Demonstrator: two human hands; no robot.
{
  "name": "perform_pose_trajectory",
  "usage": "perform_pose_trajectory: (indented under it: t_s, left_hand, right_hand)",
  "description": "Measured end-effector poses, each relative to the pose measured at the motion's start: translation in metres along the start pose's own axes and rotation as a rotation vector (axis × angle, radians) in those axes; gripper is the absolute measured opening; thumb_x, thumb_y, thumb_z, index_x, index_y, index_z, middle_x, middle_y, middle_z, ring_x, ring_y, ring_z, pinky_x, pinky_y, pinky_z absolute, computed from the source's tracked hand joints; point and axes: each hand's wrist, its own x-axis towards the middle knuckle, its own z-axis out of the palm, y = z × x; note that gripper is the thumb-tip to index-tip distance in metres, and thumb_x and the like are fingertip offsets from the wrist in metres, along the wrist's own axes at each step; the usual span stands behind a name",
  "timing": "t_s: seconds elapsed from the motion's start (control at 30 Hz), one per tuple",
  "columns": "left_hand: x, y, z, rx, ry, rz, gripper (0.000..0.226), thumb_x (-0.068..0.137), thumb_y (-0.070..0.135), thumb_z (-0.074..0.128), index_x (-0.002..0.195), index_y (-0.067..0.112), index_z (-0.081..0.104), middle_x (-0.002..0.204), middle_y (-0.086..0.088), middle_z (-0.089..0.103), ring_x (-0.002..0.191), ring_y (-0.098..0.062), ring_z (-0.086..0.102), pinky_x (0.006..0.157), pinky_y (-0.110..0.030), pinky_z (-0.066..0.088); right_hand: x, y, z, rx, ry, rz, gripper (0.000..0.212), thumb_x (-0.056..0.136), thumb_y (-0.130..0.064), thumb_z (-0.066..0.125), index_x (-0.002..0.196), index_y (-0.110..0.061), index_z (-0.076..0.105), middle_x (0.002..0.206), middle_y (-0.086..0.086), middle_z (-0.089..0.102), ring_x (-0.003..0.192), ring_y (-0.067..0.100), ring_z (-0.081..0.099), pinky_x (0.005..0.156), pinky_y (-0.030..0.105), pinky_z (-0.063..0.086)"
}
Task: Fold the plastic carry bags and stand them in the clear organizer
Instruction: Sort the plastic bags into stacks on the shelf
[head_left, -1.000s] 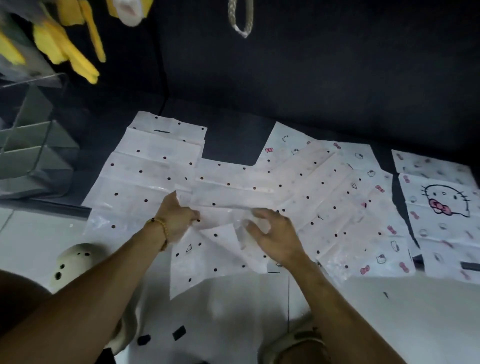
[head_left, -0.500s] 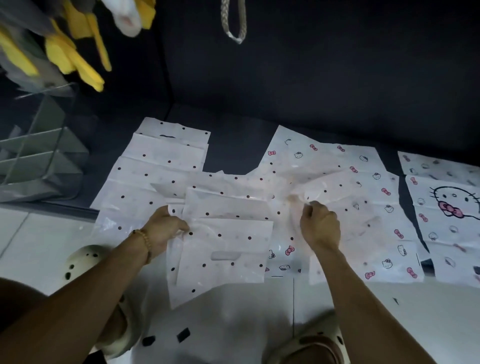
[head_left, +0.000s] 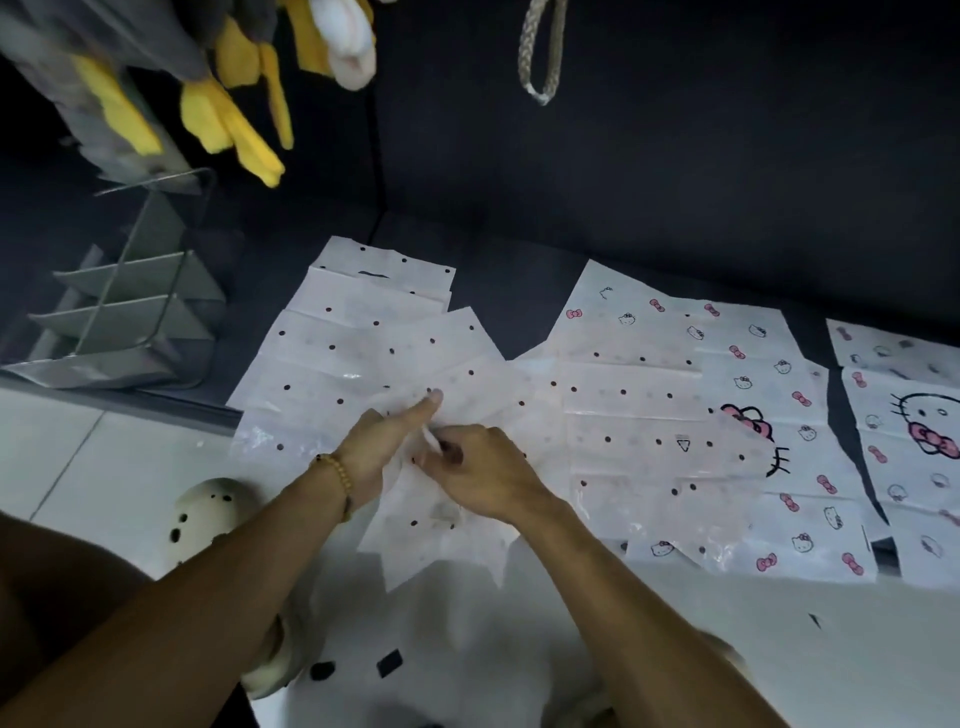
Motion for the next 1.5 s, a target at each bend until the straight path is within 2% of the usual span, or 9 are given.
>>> perform_pose_trajectory:
  t_s: [0.13,0.3,0.57,0.8,1.03,1.13,1.23,1.37,1.5]
  left_hand:
    - [0.015,-0.013,-0.002,0.264,0.311,0.103,0.012,0.074,-0.002,0.071,0.081,0.008,0.069,0.080,-0.010,0.071,0.079,-0.030,0.069,0.068,-0.035,0.057]
    - [0.022,-0.011,-0.011,0.211,0.303,0.091,0.023,0.078,-0.013,0.062,0.092,0.005,0.066,0.085,-0.012,0.068,0.081,-0.029,0.065,0.071,-0.035,0.054]
    - [0.017,-0.001,-0.023,0.230,0.282,0.107,0.033,0.079,-0.019,0.056,0.108,-0.004,0.064,0.101,-0.019,0.066,0.095,-0.034,0.062,0.089,-0.044,0.051]
    - [0.013,-0.001,-0.024,0.150,0.298,0.115,0.041,0.077,-0.022,0.052,0.113,-0.004,0.062,0.103,-0.018,0.065,0.096,-0.034,0.061,0.081,-0.038,0.051]
    - [0.004,0.007,-0.006,-0.201,0.070,0.021,0.051,0.093,0.053,0.046,0.122,0.014,0.062,0.115,-0.009,0.068,0.104,-0.029,0.064,0.091,-0.042,0.050]
    - [0.006,0.002,-0.007,-0.145,-0.010,0.040,0.074,0.075,0.071,0.046,0.126,0.019,0.059,0.121,-0.008,0.065,0.113,-0.029,0.061,0.102,-0.047,0.044]
    - [0.007,-0.005,-0.009,-0.272,-0.134,0.069,0.079,0.075,0.076,0.039,0.129,0.022,0.058,0.123,-0.009,0.064,0.113,-0.029,0.061,0.097,-0.046,0.045]
    - [0.014,-0.010,-0.005,0.048,0.172,0.140,0.036,0.080,0.030,0.073,0.105,0.005,0.068,0.101,-0.013,0.072,0.098,-0.032,0.067,0.084,-0.041,0.054]
    - [0.021,-0.011,-0.014,0.146,0.283,0.151,0.025,0.081,-0.010,0.063,0.094,0.011,0.065,0.095,-0.008,0.069,0.091,-0.029,0.066,0.081,-0.038,0.053]
  right_hand:
    - [-0.002,0.033,-0.018,0.238,0.197,0.073,0.019,0.091,-0.032,0.059,0.099,-0.019,0.071,0.093,-0.006,0.071,0.090,0.010,0.063,0.075,0.023,0.050]
    - [-0.008,0.099,-0.047,-0.200,0.484,0.497,0.066,0.084,-0.042,0.062,0.136,-0.008,0.043,0.144,0.011,0.041,0.134,0.030,0.031,0.105,0.040,0.034]
    - [-0.012,0.119,-0.043,-0.448,0.466,0.474,0.030,0.090,-0.019,0.049,0.112,-0.004,0.063,0.118,0.013,0.055,0.114,0.032,0.048,0.086,0.037,0.048]
    - [0.002,0.061,-0.075,-0.063,0.510,0.261,0.023,0.094,-0.012,0.042,0.072,-0.012,0.050,0.084,0.022,0.066,0.082,0.037,0.061,0.073,0.039,0.048]
    - [-0.001,-0.009,-0.001,-0.161,0.061,-0.112,0.023,0.094,-0.024,0.046,0.100,-0.014,0.066,0.095,0.011,0.067,0.094,0.032,0.060,0.081,0.037,0.050]
    - [-0.004,-0.001,0.008,-0.038,-0.008,-0.094,0.027,0.093,-0.031,0.049,0.089,-0.009,0.063,0.084,0.007,0.064,0.084,0.030,0.059,0.076,0.038,0.050]
    - [-0.002,0.016,-0.001,0.191,-0.061,0.022,0.033,0.094,-0.036,0.049,0.119,-0.020,0.063,0.113,-0.003,0.065,0.094,0.018,0.062,0.081,0.036,0.055]
    - [0.002,0.032,-0.001,0.316,-0.119,0.003,0.024,0.094,-0.030,0.053,0.113,-0.029,0.067,0.104,-0.021,0.067,0.093,-0.003,0.062,0.079,0.019,0.053]
    - [0.006,0.066,-0.022,0.157,0.446,0.164,0.031,0.086,-0.012,0.061,0.115,-0.018,0.066,0.116,-0.006,0.066,0.108,0.008,0.058,0.094,0.021,0.043]
